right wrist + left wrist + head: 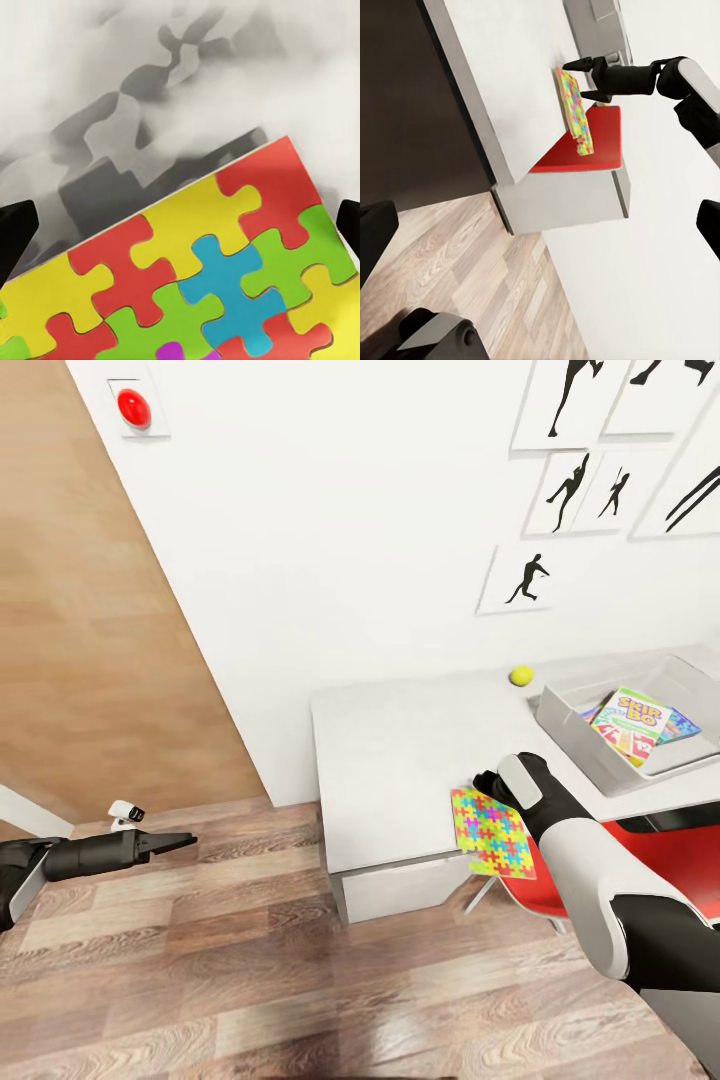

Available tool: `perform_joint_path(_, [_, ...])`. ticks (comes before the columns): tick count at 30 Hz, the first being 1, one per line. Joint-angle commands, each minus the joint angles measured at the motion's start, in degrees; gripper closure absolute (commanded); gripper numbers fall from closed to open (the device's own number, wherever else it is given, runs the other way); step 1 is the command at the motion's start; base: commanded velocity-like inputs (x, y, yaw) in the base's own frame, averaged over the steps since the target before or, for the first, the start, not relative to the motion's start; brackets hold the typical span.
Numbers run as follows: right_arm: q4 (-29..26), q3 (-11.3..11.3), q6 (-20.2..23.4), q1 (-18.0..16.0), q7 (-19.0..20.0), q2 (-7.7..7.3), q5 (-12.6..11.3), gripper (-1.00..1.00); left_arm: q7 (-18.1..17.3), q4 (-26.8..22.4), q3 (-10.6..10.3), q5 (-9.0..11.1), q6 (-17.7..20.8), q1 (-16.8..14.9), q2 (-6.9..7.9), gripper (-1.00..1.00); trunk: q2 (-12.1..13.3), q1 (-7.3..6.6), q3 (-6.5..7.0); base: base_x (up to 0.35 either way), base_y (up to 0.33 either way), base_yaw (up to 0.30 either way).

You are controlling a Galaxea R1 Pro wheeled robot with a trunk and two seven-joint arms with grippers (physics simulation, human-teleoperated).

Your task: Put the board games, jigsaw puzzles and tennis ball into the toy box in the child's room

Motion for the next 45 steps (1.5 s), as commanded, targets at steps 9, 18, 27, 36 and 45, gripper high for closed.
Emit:
perform_joint_path(9, [-0.3, -0.1, 0.2, 0.0, -0.4, 0.02, -0.4, -1.00, -0.2, 0.0, -0.4, 0.3, 0.6, -0.1, 0.09, -1.00, -0.1, 0.03, 0.15, 0.000, 0.000, -0.035])
perform_joint_path(18, [-0.5, -0.2, 0.2, -0.1, -0.5, 0.02, -0.4, -1.00, -0.2, 0.0, -0.4, 0.3, 0.6, -0.1, 0.17, -1.00, -0.1, 0.03, 0.86, 0.000, 0.000, -0.131])
perform_joint_path(27, [-0.5, -0.2, 0.2, -0.2, -0.5, 0.02, -0.4, -1.00, -0.2, 0.0, -0.4, 0.3, 0.6, -0.1, 0.17, -1.00, -0.1, 0.03, 1.61, 0.000, 0.000, -0.140])
perform_joint_path(36, [-4.7, -0.1, 0.7, -0.2, -0.7, 0.06, -0.6, -1.00, -0.2, 0.0, -0.4, 0.3, 0.6, -0.1, 0.17, -1.00, -0.1, 0.03, 2.37, 0.000, 0.000, -0.141])
perform_joint_path(45, [-17.2, -0.2, 9.6, 0.7, -0.4, 0.51, -1.2, -1.00, -0.2, 0.0, -0.3, 0.3, 0.5, -0.1, 0.27, -1.00, -0.1, 0.03, 3.12, 0.000, 0.000, -0.141])
